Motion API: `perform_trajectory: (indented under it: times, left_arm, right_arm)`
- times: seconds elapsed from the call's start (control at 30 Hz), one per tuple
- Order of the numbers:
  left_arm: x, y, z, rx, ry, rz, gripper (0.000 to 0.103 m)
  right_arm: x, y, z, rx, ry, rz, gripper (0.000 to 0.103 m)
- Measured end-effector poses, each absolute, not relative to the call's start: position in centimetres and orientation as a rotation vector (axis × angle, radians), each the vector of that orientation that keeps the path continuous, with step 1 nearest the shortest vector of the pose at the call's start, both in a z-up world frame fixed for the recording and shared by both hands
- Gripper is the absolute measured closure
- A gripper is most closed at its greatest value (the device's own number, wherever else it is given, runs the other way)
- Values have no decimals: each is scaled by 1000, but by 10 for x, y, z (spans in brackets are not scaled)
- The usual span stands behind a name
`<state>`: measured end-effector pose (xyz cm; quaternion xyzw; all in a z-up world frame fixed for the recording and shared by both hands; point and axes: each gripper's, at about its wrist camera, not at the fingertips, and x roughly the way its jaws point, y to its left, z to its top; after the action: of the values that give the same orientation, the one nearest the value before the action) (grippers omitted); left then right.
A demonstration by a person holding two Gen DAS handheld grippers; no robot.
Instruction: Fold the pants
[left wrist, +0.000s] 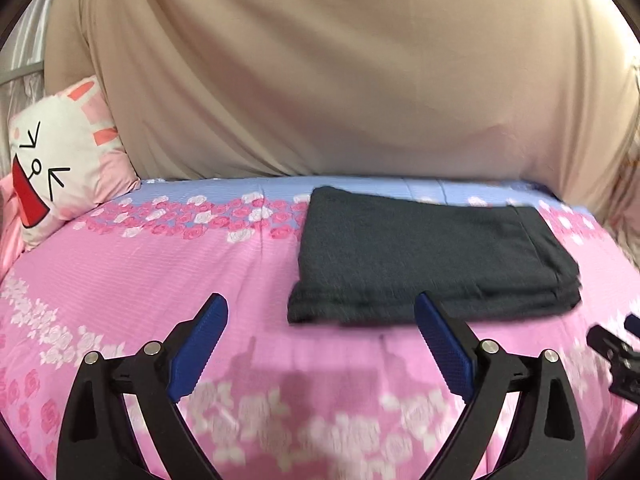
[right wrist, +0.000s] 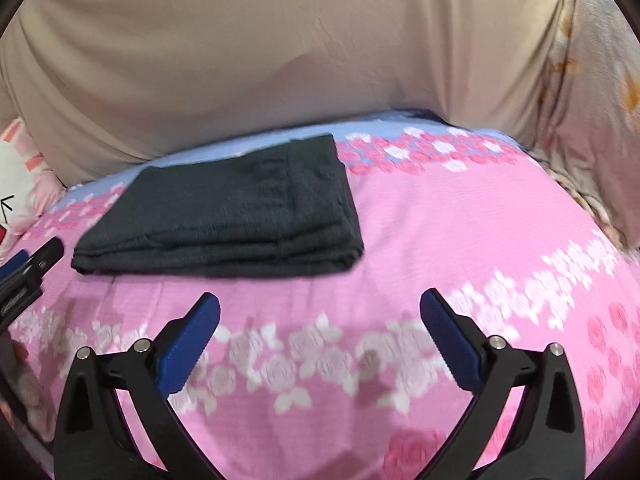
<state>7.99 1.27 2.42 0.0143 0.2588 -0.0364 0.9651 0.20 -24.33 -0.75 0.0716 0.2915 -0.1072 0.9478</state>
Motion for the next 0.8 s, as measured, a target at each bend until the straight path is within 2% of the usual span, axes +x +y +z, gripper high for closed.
perform_trajectory:
  times: [0.13,0.47,0.8]
  left_arm:
    - [68,8,19,75,571,-48,10]
    - [75,23,9,-32,661,-76,11]
    - [70,19,7,0,649,-86,11]
  right_arm:
    - [-10,-241,-8,155,593,-213,5]
    - [-11,-244,-14,167,625,-217,5]
    - [-12,-243,-13,172,621,-231,5]
